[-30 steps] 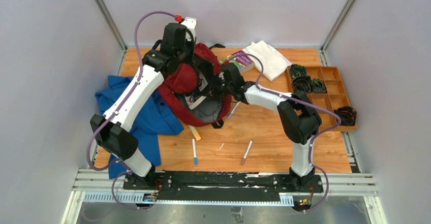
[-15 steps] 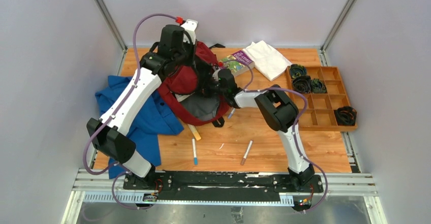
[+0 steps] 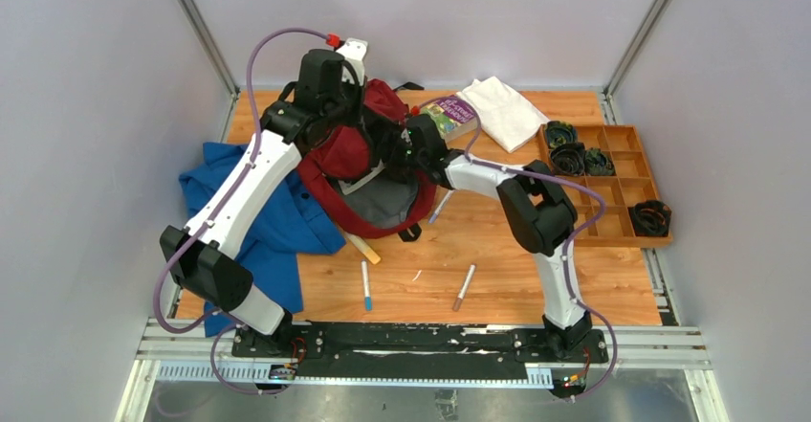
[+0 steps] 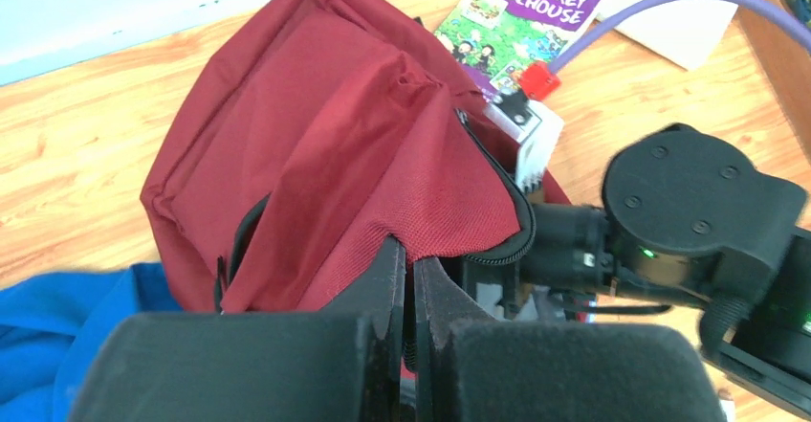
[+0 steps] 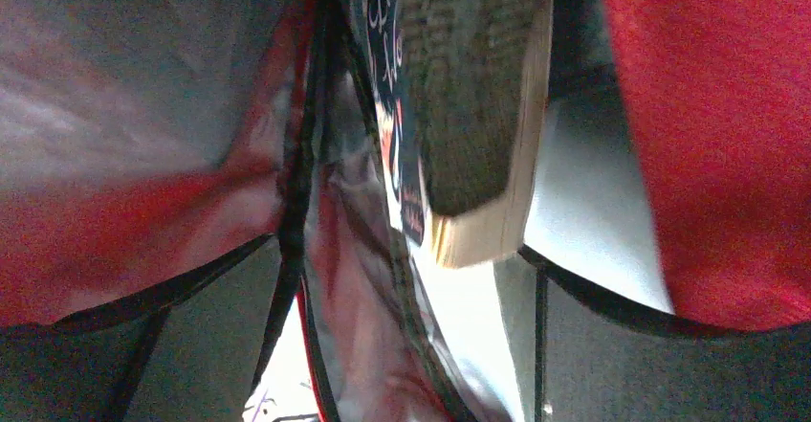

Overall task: Pack the student bag
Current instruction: Place the book in the student bag.

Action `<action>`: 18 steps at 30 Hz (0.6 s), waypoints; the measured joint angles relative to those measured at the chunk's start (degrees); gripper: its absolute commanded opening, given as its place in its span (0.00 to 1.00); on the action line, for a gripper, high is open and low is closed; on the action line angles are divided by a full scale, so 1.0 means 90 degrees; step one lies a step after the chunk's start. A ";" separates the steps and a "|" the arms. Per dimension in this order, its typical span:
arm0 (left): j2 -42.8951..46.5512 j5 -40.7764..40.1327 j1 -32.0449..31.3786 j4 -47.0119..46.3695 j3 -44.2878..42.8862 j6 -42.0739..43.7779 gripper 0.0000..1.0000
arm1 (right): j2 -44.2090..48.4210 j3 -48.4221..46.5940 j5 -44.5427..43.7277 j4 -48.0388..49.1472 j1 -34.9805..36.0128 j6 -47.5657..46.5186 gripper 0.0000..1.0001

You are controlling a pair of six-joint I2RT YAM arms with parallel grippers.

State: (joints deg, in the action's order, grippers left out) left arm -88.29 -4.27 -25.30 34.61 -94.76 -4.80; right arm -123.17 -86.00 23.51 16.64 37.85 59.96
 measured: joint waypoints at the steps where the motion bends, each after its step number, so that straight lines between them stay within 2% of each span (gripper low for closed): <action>1: -0.0002 -0.0010 0.0012 -0.0005 0.0000 -0.0002 0.00 | 0.0146 0.0100 -0.0015 -0.0177 0.0000 -0.0095 0.91; 2: 0.0000 -0.0022 0.0027 -0.0019 0.0000 -0.0012 0.00 | 0.0291 0.0194 -0.0027 -0.0350 0.0000 -0.0180 0.95; 6: 0.0000 -0.0032 0.0092 -0.0109 0.0068 -0.0015 0.00 | 0.0884 0.0379 -0.0068 -0.0954 0.0000 -0.0527 0.97; 13: 0.0000 -0.0029 0.0192 -0.0168 0.0104 -0.0015 0.00 | 0.2072 0.0884 -0.0092 -0.1693 -0.0005 -0.1163 0.97; 18: 0.0000 0.0007 0.0221 -0.0313 0.0223 -0.0012 0.00 | 0.3249 0.1717 -0.0685 -0.2443 -0.0170 -0.1821 0.92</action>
State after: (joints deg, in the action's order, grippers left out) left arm -88.29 -4.21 -23.31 31.79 -92.75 -4.91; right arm -93.93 -70.54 17.34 -5.34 36.32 43.57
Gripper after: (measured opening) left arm 0.024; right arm 0.954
